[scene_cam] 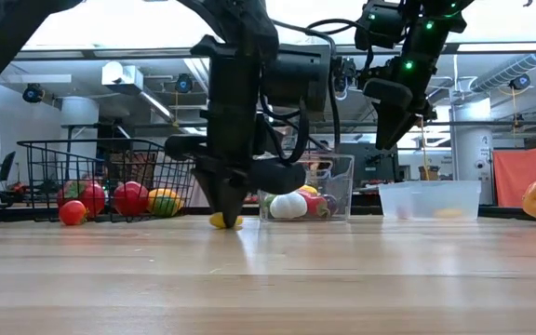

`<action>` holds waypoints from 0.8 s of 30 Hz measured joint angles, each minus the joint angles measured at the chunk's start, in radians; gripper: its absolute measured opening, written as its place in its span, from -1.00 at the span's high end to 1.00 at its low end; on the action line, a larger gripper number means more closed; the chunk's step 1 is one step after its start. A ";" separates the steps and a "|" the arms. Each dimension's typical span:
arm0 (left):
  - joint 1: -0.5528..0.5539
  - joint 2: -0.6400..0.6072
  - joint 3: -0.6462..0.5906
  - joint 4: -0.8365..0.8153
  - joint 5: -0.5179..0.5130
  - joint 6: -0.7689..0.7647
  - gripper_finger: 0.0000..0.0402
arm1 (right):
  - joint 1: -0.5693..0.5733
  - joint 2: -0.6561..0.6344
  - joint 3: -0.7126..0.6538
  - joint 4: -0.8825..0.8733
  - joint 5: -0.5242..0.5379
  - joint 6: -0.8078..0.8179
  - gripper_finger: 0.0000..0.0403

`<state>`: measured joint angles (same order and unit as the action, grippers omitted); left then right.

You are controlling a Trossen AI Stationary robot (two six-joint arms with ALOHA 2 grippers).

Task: Sort produce into baskets
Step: Put the yellow corn into the right transparent bin

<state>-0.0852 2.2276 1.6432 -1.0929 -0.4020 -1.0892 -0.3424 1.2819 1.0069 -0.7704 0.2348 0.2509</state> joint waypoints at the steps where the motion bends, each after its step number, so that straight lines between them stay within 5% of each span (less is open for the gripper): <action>1: -0.002 0.000 0.000 0.000 0.000 0.013 0.87 | 0.000 0.000 0.000 0.000 0.000 0.000 0.13; 8: -0.059 -0.041 -0.002 0.003 -0.051 0.159 0.89 | 0.005 0.000 0.000 0.002 -0.004 -0.024 0.13; 17: -0.181 -0.256 -0.010 0.031 -0.308 0.360 0.97 | 0.175 -0.029 -0.011 0.169 -0.007 -0.038 0.13; 24: -0.288 -0.486 -0.204 0.389 -0.382 0.585 0.98 | 0.387 -0.046 -0.067 0.561 -0.007 -0.144 0.13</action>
<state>-0.3728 1.7421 1.4392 -0.7036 -0.7841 -0.5038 0.0444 1.2362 0.9401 -0.2089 0.2276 0.1066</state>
